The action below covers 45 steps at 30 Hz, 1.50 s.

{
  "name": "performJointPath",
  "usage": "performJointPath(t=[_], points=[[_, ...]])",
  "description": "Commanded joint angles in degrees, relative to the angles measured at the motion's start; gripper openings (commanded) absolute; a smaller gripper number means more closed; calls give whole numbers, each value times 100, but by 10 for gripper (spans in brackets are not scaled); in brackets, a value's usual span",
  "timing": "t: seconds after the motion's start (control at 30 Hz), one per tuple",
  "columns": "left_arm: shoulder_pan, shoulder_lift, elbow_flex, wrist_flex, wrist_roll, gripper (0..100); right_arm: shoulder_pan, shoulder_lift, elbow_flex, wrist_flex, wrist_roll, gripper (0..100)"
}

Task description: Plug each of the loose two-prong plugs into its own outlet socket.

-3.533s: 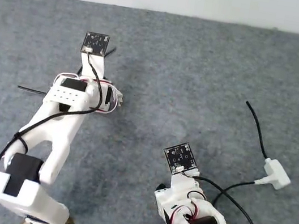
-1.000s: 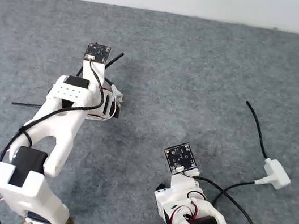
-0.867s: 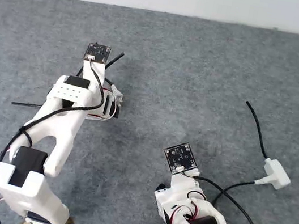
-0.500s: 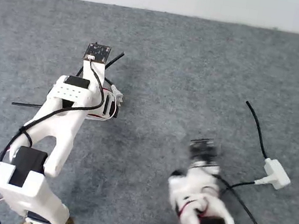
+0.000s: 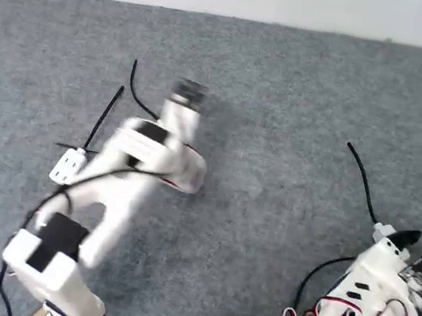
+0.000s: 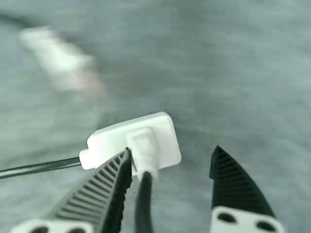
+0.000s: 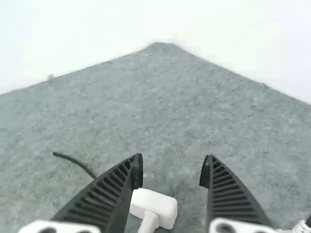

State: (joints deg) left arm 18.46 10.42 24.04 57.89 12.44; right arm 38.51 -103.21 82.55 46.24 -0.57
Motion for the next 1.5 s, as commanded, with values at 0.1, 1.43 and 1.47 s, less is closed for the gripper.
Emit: performJointPath(t=[0.1,1.43,1.47], points=[[1996,-62,-462,185,44,257,365,-66,-378,-189,18,199],[-958,-1978,-6158,4053,-2840,260,-338,-22,-105,127,-923,201],[-1248,-1978,-6237,4158,-2840,260,-593,-13,-334,330,-923,201]])
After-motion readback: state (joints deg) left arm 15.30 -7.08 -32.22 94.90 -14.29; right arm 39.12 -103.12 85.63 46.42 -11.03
